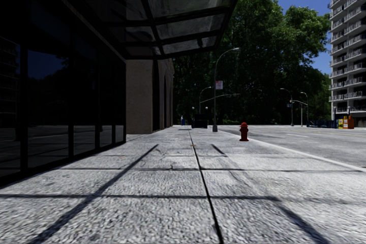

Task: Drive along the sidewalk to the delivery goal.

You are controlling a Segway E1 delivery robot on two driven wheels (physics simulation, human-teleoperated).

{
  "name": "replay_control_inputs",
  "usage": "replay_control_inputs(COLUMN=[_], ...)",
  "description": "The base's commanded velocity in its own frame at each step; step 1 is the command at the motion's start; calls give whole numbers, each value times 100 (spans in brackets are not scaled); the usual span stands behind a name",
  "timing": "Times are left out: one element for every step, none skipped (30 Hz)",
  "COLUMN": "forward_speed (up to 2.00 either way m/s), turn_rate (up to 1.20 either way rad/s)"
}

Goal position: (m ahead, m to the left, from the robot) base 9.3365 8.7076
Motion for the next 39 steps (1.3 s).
replay_control_inputs(forward_speed=[200, 200, 200, 200, 200, 200, 200, 200, 200, 200, 200, 200, 200, 200, 200, 200, 200, 200, 200, 200, 200, 200, 200, 200, 200, 200, 200, 200, 200, 200, 200, 200, 200, 200, 200, 200, 200, 200, 200], turn_rate=[0, 0, 0, 0, 0, 0, 0, 0, 0, 0, 0, 0, 0, 0, 0, 0, 0, 0, 0, 0, 0, 0, 0, 0, 0, 0, 0, 0, 0, 0, 0, 0, 0, 0, 0, 0, 0, 0, 0])
